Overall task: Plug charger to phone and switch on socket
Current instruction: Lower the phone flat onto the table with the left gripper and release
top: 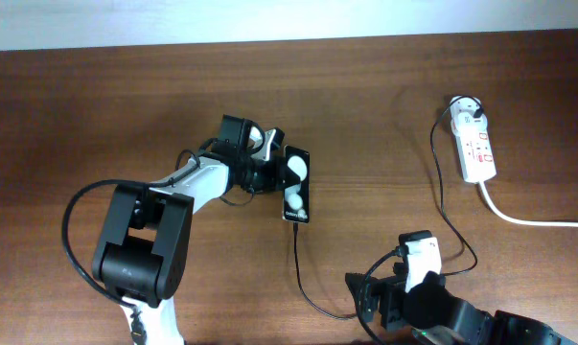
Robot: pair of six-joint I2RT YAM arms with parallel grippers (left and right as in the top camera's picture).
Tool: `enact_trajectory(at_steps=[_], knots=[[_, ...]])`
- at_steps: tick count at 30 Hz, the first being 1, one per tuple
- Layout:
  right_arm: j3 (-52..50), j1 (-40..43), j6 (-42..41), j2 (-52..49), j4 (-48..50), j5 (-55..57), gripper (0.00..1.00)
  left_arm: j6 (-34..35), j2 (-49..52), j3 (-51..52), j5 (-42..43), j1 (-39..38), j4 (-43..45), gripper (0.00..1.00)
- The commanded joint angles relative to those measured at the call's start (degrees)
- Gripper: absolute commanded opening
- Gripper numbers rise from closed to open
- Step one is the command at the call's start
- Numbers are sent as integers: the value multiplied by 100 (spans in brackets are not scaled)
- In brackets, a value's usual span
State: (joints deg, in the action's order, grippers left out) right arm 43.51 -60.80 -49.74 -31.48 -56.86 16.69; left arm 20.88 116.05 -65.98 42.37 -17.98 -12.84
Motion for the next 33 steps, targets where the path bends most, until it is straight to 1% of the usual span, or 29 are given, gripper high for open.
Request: enact_trajectory(at_steps=[1, 3, 5, 7, 9, 14, 15, 17, 22, 24, 26, 27, 32, 33], knots=[[52, 13, -9, 0, 2, 68, 99, -122, 201, -50, -684, 13, 9, 0], [52, 11, -9, 0, 2, 68, 99, -120, 201, -50, -723, 13, -63, 0], [52, 11, -9, 0, 2, 68, 99, -72, 201, -50, -1147, 13, -264, 1], [52, 13, -9, 0, 2, 68, 99, 144, 201, -50, -1508, 13, -382, 2], [52, 13, -9, 0, 2, 68, 99, 157, 203, -50, -1526, 13, -369, 2], [52, 13, -9, 0, 2, 68, 99, 155, 203, -50, -1825, 13, -398, 11], [52, 11, -9, 0, 2, 68, 99, 155, 203, -50, -1827, 13, -398, 16], [52, 13, -9, 0, 0, 68, 99, 153, 203, -50, -1825, 13, -398, 19], [52, 13, -9, 0, 2, 68, 99, 153, 203, -50, -1825, 13, -431, 30], [52, 13, -9, 0, 2, 68, 99, 153, 203, -50, -1847, 13, -494, 41], [52, 13, -9, 0, 2, 68, 99, 153, 203, -50, -1987, 13, -566, 45], [52, 13, -9, 0, 2, 68, 99, 153, 203, -50, -2046, 13, -610, 50], [52, 13, -9, 0, 2, 68, 99, 153, 201, -50, -2127, 13, -658, 61], [52, 13, -9, 0, 2, 66, 99, 153, 203, -50, -2177, 13, -658, 65]])
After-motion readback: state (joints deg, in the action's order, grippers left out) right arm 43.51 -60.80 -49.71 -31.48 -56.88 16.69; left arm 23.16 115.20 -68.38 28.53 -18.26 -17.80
